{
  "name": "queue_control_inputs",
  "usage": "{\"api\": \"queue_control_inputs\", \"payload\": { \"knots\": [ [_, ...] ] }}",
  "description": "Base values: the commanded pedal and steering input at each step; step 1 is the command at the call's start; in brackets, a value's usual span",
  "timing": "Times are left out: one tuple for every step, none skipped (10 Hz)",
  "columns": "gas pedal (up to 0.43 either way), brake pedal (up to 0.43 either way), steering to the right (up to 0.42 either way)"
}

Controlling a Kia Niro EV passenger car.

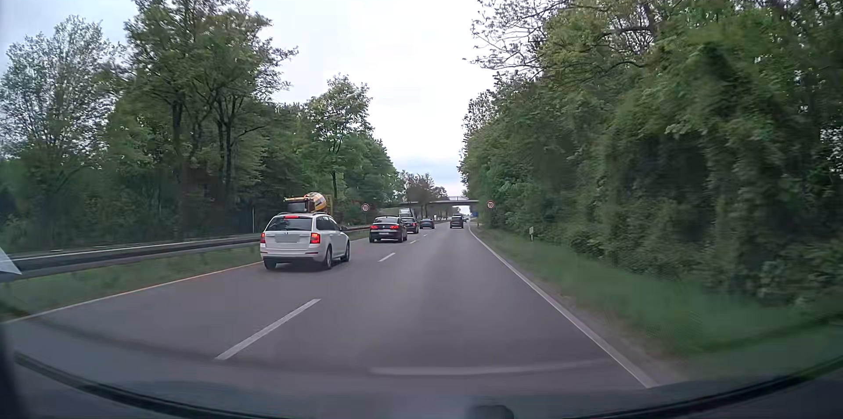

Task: Follow the waypoints while adhering to traffic rules and regulations

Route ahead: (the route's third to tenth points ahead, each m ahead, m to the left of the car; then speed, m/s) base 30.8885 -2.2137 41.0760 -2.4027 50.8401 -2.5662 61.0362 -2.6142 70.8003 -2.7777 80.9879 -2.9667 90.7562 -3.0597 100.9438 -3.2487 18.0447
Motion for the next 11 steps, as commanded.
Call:
{"api": "queue_control_inputs", "payload": {
  "knots": [
    [0.098,0.000,0.000],
    [0.098,0.000,0.000],
    [0.098,0.000,0.000],
    [0.110,0.000,0.001],
    [0.110,0.000,0.001],
    [0.110,0.000,0.001],
    [0.110,0.000,0.001],
    [0.110,0.000,0.001],
    [0.110,0.000,0.001],
    [0.110,0.000,0.001],
    [0.110,0.000,0.001]
  ]
}}
